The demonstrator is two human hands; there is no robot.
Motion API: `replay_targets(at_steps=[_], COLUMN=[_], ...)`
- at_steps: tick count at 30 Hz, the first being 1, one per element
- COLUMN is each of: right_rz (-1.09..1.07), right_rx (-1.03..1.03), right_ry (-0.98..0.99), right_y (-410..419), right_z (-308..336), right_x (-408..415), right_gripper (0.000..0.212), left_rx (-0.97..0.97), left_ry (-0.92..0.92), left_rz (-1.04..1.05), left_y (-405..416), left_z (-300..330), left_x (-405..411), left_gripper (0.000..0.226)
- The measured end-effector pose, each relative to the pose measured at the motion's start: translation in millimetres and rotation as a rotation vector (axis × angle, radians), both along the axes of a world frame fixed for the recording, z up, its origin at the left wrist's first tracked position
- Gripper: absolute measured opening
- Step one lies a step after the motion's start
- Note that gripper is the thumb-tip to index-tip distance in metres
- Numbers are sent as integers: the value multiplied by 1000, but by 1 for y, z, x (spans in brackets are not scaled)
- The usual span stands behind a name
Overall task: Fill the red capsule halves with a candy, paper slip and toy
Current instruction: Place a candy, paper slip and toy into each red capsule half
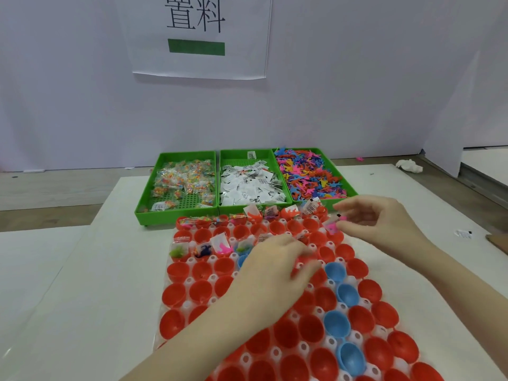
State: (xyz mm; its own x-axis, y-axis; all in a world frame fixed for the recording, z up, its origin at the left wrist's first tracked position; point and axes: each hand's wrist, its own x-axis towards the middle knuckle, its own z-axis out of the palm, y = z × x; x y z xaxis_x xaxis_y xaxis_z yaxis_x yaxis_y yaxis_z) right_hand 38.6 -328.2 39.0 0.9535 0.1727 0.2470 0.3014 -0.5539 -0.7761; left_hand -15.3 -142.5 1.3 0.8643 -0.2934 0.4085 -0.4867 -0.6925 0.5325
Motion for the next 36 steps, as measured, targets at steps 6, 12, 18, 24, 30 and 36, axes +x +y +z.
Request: replay_targets(at_steps=[6,12,18,24,30,36], right_rz=[-12,73,49,61,158,-192], right_rx=[-261,-476,-704,-620,-397,-109], right_ry=[55,135,87,163,288,128], right_y=[6,18,31,25,11,4], right_z=[-21,-23,-19,-15,0,-4], right_x=[29,37,40,50,55,105], right_gripper=[16,13,19,26,27,7], left_rx=[452,608,600,270,-18,-158], left_ry=[-161,-65,-78,-420,-639,-9], left_rz=[-123,-138,-130,-224,165,628], left_y=[-24,-31,-30,-6,85,173], left_z=[-9,-18,-20,7,19,-1], left_x=[16,26,27,21,46,93], left_gripper=[54,52,53,28,25,24])
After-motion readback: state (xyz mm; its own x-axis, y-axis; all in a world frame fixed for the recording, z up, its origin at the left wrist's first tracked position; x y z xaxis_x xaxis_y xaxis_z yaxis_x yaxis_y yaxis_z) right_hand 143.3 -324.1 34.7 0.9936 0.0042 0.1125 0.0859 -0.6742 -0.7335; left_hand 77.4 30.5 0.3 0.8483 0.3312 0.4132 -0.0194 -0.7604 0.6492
